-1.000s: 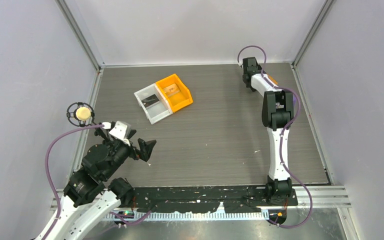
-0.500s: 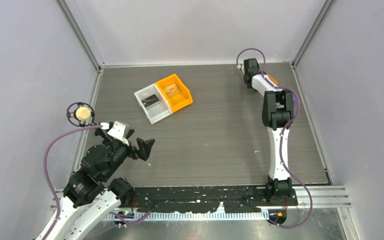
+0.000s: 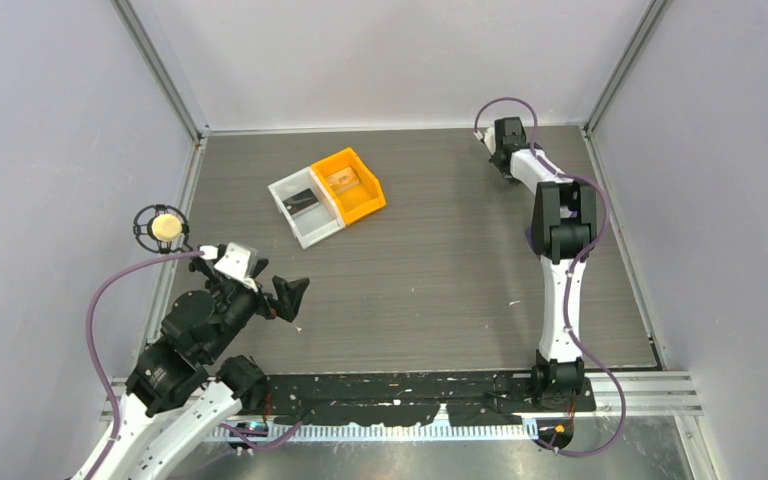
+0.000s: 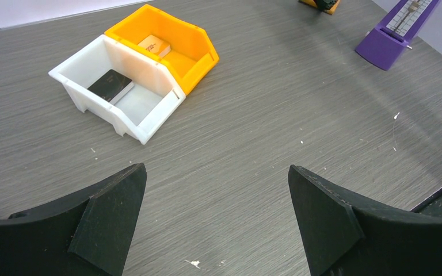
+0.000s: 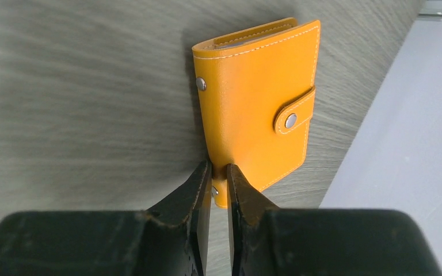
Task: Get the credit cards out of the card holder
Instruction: Move the card holder to the center of the board.
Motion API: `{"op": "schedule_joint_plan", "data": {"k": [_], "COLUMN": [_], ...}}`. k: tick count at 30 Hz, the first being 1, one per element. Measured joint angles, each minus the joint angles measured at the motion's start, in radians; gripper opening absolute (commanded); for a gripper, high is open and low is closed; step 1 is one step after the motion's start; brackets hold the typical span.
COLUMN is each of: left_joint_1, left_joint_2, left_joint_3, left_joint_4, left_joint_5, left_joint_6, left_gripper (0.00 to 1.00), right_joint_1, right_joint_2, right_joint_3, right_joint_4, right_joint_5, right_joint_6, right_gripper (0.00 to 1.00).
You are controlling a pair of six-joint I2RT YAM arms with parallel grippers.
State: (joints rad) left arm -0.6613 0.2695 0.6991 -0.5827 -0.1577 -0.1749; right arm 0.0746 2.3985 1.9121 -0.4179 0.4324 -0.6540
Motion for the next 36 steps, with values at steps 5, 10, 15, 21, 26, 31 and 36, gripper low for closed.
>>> {"op": "schedule_joint_plan", "data": {"k": [5, 10, 15, 21, 26, 31, 36], "left_joint_1": [0.0, 0.0, 0.0, 0.0, 0.0, 0.0, 0.0], "left_joint_2": [-0.008, -0.014, -0.016, -0.035, -0.046, -0.048, -0.049], "left_joint_3": [0.0, 0.0, 0.0, -0.001, -0.003, -0.003, -0.003], "left_joint_4": [-0.002, -0.002, -0.002, -0.003, -0.005, -0.011, -0.014], "left_joint_5": [0.0, 0.002, 0.011, 0.024, 0.029, 0.029, 0.029], "left_joint_6": [0.0, 0.0, 0.0, -0.001, -0.001, -0.001, -0.002], "left_gripper": [0.98, 0.98, 0.97, 0.98, 0.97, 0.97, 0.97], "right_joint_1": [0.045, 0.15, 0.275, 0.388, 0.468, 0.65, 0.766], "right_joint_2": [-0.085, -0.144, -0.22, -0.353, -0.552, -0.708, -0.806], "right_joint_3": [-0.097, -0.134, -0.213, -0.399, -0.641, -0.8, -0.872], "right_joint_4": [-0.035, -0.11, -0.183, -0.243, -0.259, -0.261, -0.253], "right_joint_5": [-0.08, -0.143, -0.181, -0.202, -0.225, -0.259, -0.319], "right_joint_6": [0.023, 0.091, 0.239, 0.484, 0.7, 0.882, 1.008], "right_gripper": [0.05, 0.05, 0.05, 0.05, 0.05, 0.09, 0.35]}}
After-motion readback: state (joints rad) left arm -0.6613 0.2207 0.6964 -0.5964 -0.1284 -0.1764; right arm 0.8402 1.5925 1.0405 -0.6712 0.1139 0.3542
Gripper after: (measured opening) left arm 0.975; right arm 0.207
